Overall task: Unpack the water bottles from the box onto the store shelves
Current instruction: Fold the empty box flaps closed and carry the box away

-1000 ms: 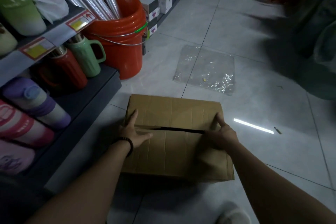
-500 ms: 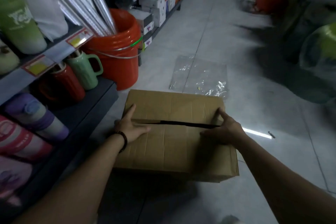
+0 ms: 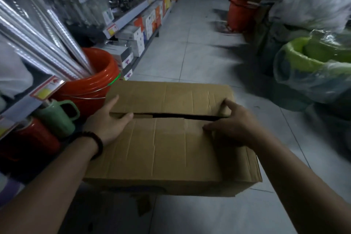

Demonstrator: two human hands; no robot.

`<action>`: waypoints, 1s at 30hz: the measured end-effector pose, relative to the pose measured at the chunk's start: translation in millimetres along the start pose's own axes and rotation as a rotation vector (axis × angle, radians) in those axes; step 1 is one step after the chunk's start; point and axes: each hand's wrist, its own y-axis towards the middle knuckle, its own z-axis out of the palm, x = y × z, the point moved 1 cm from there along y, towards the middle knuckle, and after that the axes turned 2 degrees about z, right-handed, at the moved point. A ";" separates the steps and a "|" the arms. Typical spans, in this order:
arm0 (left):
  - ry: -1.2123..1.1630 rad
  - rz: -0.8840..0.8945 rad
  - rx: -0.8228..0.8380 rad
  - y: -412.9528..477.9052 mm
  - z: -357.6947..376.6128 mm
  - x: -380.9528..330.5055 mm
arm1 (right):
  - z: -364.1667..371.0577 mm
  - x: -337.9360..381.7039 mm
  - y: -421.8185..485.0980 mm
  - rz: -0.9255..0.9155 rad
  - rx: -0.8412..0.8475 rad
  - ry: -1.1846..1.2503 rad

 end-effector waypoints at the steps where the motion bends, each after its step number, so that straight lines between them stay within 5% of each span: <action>1: 0.019 0.023 -0.013 2.7 2.1 1.0 | -2.8 -1.8 3.7 -0.004 -0.016 0.007; 13: -0.027 -0.043 -0.040 45.8 -27.8 -41.1 | -38.8 37.1 47.8 0.005 -0.108 0.013; 30: 0.103 0.061 0.027 12.6 -310.9 -444.7 | -450.4 274.4 -60.6 0.040 -0.157 -0.017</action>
